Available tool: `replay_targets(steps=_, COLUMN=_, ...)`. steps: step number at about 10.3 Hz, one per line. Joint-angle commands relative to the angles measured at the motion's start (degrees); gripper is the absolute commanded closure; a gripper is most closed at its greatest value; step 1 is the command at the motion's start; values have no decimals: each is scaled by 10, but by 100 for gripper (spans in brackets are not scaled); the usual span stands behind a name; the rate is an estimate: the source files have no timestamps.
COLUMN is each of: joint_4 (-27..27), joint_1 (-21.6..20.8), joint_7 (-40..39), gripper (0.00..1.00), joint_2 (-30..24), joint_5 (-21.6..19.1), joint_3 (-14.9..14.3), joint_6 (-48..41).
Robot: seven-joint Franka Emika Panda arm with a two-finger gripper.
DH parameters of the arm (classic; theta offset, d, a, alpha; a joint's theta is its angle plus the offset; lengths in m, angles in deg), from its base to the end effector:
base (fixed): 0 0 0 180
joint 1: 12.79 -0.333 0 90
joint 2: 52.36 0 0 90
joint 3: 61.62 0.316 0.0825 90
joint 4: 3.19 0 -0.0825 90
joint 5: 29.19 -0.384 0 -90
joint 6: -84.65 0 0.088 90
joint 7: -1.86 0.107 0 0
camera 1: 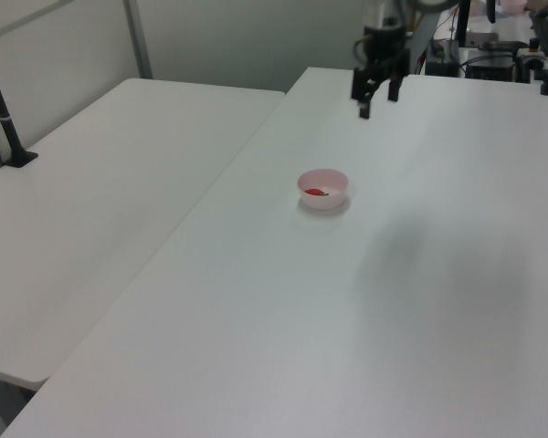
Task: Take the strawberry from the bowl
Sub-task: 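Lower the gripper down into the pink bowl over the red strawberry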
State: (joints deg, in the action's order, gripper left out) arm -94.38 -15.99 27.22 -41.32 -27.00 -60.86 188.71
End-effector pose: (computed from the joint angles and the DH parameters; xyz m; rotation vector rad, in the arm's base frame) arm 0.6244 0.0394 0.5226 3.0637 -0.5656 0.0618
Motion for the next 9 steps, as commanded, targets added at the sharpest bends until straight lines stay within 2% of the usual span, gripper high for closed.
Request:
replay_targets(steps=1, joint_4=16, joint_1=-5, joint_7=142, gripper=4, joint_2=84, joint_5=-7, joint_3=-6, joint_6=90)
replay_targets(steps=5, joint_4=40, joint_1=0, joint_7=231, gripper=14, joint_2=172, joint_5=-5, joint_3=-7, joint_6=184)
replay_targets(steps=9, joint_4=40, joint_1=7, joint_7=286, gripper=26, joint_2=202, joint_5=-6, joint_3=-7, joint_6=245)
